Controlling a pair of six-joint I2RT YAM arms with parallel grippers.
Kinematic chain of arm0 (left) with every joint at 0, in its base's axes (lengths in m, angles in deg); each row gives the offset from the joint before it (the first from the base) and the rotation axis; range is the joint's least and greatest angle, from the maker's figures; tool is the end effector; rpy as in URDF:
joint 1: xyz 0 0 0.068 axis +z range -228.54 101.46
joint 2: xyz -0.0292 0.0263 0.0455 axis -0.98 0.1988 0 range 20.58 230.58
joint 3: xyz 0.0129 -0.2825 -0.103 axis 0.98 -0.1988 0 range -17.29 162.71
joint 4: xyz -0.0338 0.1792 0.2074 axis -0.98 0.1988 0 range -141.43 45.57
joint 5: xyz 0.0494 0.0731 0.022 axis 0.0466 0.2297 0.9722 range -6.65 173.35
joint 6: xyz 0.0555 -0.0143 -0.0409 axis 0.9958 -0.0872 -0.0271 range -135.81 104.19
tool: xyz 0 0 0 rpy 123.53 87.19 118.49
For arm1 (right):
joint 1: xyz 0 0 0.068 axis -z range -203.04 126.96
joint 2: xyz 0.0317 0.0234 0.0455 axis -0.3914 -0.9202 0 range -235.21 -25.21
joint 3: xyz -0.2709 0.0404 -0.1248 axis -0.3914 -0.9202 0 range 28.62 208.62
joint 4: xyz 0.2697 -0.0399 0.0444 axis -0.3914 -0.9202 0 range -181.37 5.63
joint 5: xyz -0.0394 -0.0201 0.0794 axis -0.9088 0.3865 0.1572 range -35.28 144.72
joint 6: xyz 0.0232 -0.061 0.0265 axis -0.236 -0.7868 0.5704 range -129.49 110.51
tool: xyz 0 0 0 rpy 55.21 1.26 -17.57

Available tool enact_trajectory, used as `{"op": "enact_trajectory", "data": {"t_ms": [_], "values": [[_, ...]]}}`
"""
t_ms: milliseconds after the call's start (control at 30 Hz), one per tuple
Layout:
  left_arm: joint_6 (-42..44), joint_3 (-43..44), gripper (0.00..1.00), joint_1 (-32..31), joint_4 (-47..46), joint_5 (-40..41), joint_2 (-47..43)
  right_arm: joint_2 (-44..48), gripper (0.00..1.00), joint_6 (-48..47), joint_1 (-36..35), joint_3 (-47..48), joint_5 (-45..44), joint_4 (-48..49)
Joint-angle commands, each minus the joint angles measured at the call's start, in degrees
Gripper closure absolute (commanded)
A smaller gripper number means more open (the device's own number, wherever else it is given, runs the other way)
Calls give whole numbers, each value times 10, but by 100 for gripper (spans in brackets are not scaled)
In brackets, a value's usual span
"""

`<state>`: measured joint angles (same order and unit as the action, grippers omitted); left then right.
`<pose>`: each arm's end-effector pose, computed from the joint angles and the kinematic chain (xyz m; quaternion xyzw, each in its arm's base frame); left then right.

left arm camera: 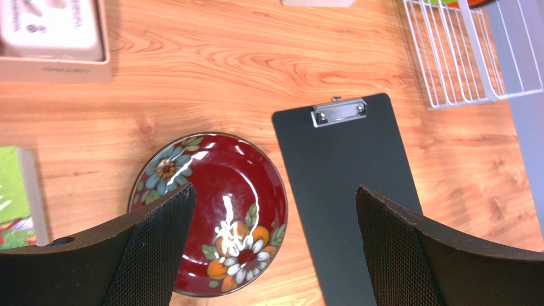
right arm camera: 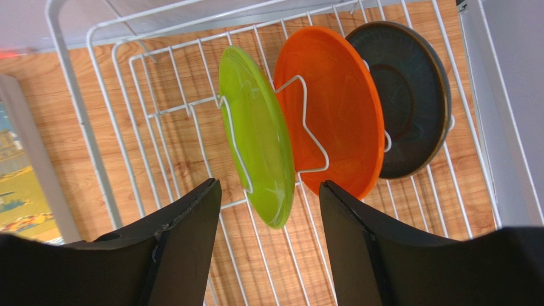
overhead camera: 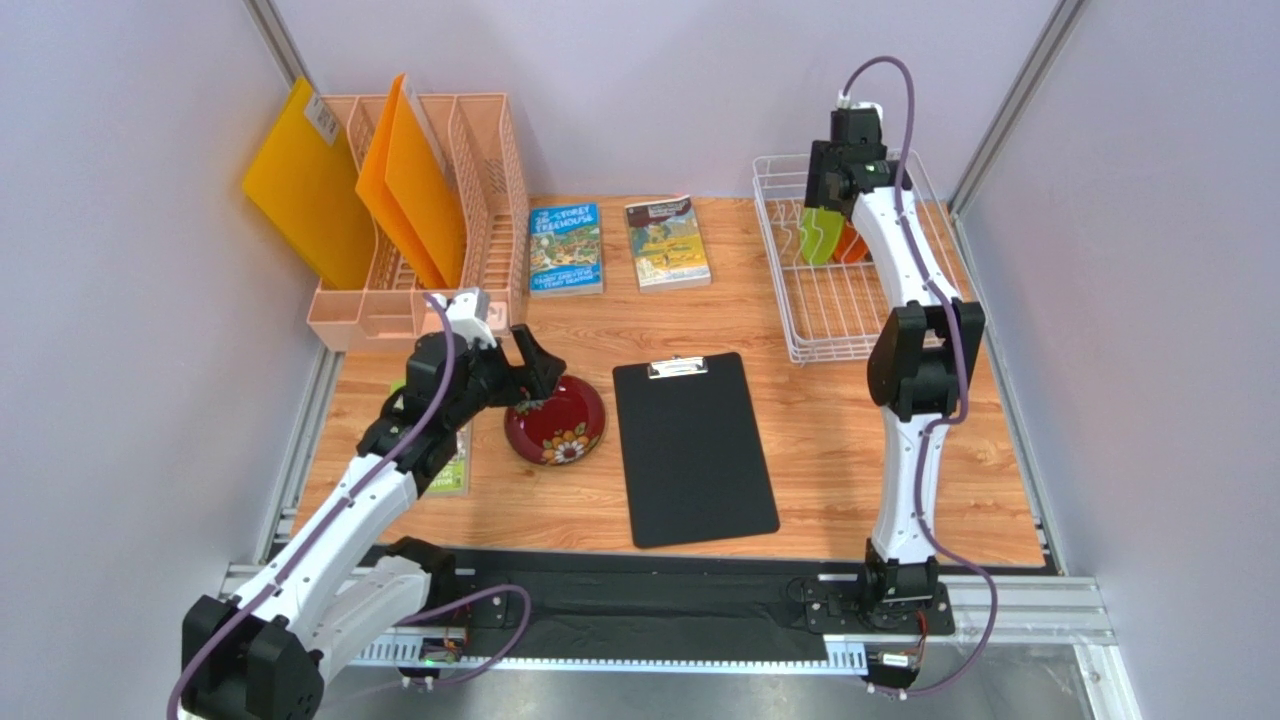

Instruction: Unload the plates from the dish rack

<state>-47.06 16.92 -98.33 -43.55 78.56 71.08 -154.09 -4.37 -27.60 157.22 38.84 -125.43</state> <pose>0.2059 -0.0793 0.2703 -0.0611 0.8368 -0.2657 0.4749 0.5615 0.0290 0.3149 0.0614 0.9022 -0.0909 0.4172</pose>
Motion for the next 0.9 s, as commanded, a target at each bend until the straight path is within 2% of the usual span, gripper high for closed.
{"op": "enact_trajectory", "data": {"t_ms": [0, 167, 267, 300, 433, 500, 667, 867], "values": [[36, 30, 1, -2, -22, -41, 28, -30, 39, -45, 7, 41, -24, 5], [42, 30, 1, -2, -46, -49, 61, -43, 45, -71, 7, 35, -30, 21], [42, 40, 1, -2, -18, -49, 76, -51, 52, -79, 9, 32, -33, 19], [57, 51, 1, -2, -11, -70, 80, -52, 56, -81, 9, 31, -30, 21], [68, 47, 1, -2, -8, -85, 91, -56, 79, -84, 8, 27, -16, 21], [66, 38, 1, -2, -14, -75, 81, -54, 100, -86, 8, 27, -6, 23], [70, 39, 0, -2, -8, -66, 79, -36, 100, -81, 5, 16, -9, 33], [79, 42, 1, -2, -11, -58, 99, 24, 100, -116, -33, -53, -125, 112]]}}
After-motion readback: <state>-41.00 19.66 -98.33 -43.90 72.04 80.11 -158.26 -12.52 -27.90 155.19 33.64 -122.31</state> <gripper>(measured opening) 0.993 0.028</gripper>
